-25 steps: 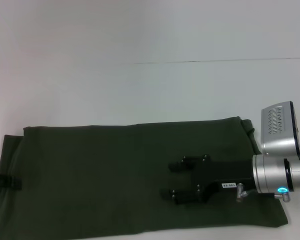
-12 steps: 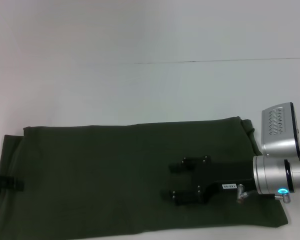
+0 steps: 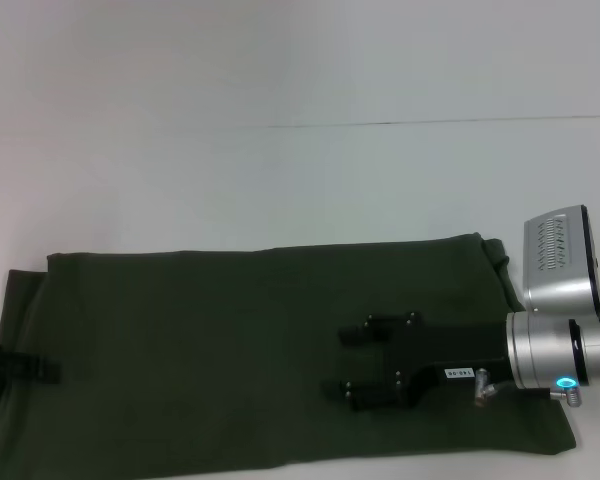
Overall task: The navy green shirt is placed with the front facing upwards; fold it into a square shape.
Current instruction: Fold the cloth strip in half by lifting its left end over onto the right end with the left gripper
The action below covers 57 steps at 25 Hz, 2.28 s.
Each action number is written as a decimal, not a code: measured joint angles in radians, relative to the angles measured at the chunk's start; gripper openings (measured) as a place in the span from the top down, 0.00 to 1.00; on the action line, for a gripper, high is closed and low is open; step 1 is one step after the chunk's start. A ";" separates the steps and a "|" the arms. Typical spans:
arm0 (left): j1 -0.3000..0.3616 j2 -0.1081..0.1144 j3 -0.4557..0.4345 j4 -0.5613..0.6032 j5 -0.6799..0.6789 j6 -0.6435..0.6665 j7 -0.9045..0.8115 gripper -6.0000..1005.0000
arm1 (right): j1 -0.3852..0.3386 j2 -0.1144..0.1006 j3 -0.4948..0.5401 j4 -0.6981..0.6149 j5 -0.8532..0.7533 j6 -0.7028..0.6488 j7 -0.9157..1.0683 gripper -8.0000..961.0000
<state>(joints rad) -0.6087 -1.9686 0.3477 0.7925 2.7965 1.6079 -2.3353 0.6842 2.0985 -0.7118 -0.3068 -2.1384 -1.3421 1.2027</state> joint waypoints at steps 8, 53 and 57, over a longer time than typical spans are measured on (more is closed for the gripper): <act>-0.009 0.007 -0.005 -0.024 -0.023 0.010 0.002 0.17 | 0.000 0.000 0.000 0.001 0.000 0.000 0.000 0.13; -0.009 0.011 0.020 0.009 0.052 -0.032 -0.021 0.17 | 0.003 0.000 0.000 0.002 0.000 0.001 0.000 0.13; -0.009 0.011 0.020 0.007 0.048 -0.029 -0.021 0.17 | 0.003 0.000 0.000 0.002 0.000 0.001 0.000 0.13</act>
<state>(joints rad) -0.6182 -1.9573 0.3678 0.7997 2.8441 1.5787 -2.3561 0.6871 2.0985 -0.7117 -0.3052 -2.1383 -1.3407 1.2026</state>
